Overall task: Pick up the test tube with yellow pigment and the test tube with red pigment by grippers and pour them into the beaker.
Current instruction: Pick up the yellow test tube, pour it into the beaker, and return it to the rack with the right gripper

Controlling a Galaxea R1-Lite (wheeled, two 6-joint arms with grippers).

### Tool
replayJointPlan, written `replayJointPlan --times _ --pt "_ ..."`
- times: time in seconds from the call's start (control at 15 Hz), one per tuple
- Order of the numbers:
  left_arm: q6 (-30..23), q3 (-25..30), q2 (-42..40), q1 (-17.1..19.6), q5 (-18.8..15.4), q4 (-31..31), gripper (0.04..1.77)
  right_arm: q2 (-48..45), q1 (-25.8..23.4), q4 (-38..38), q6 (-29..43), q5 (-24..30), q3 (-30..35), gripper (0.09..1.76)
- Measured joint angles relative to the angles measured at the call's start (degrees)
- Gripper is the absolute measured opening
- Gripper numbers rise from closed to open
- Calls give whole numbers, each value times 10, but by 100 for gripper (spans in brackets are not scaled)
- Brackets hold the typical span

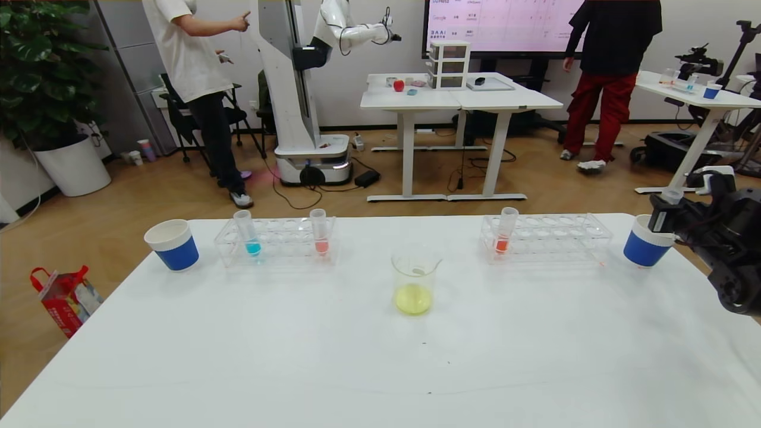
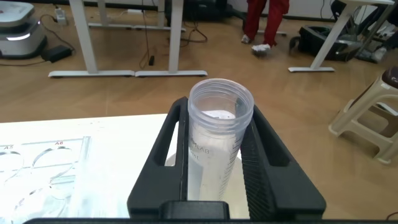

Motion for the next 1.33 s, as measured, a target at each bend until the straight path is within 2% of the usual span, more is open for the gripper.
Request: replayJointPlan --times 0.07,0.13,0.2,0.27,0.33,0.67,0.93,1.13,1.33 --pt "0 0 0 0 0 0 175 2 1 -2 0 1 2 62" --pt "0 0 0 0 0 0 175 3 2 -8 0 1 3 91" --pt "0 0 0 0 0 0 175 4 2 -14 0 1 4 132" --pt "0 0 0 0 0 0 175 5 1 -15 0 0 4 160" --pt "0 0 0 0 0 0 175 6 1 -15 0 -1 5 174" --pt "0 0 0 0 0 0 175 -4 15 -24 0 -1 7 174" --pt "0 0 0 0 0 0 175 -61 80 -10 0 -6 20 174" --pt "0 0 0 0 0 0 175 -132 140 9 1 -20 62 174" --pt "0 0 0 0 0 0 175 -223 176 10 2 -27 131 174"
